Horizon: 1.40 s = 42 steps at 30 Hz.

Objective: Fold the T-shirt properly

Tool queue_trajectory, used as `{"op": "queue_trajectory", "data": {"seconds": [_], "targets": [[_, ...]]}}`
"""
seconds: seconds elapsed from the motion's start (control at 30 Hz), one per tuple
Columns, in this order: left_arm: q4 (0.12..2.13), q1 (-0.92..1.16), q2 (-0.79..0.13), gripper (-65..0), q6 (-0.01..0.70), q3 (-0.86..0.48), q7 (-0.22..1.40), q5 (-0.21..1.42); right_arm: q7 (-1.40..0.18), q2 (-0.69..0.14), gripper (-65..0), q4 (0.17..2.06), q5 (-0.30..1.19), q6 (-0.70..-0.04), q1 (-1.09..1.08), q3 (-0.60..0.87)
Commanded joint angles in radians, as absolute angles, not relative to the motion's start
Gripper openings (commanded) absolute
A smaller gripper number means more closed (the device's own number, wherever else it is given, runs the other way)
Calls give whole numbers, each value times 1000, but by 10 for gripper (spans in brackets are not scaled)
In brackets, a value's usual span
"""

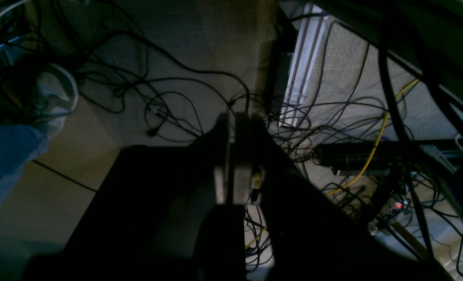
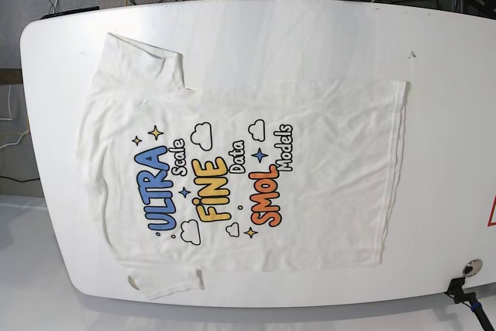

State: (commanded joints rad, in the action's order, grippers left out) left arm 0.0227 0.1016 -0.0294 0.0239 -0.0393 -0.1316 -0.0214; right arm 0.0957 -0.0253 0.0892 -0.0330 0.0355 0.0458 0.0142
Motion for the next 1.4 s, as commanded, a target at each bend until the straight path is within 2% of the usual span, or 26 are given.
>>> {"op": "queue_trajectory", "data": {"seconds": [0.07, 0.17, 0.3, 0.57, 0.87, 1.17, 1.37, 1.4], "targets": [[28, 105, -31, -643, 46, -38, -135, -8, 95, -28, -648, 89, -32, 35, 52, 15], [26, 113, -35, -641, 122, -40, -139, 11, 96, -33, -649, 88, -31, 33, 68, 13], [43, 141, -41, -638, 153, -41, -138, 24, 94, -49, -649, 107, -28, 34, 103, 8], [38, 149, -45, -650, 146, -38, -251, 16, 158, -45, -648, 145, -33, 6, 148, 13], [37, 195, -62, -650, 144, -37, -329, 17, 223, -50, -650, 158, -33, 12, 215, 8], [235, 329, -127, -650, 141, -33, -294, 19, 182, -108, -650, 361, -38, 11, 379, 5], [449, 477, -163, -650, 99, -45, -272, 24, 166, -158, -650, 558, -39, 21, 534, -1], [345, 431, -151, -650, 117, -35, -285, 25, 191, -147, -646, 523, -38, 17, 497, 11]]}}
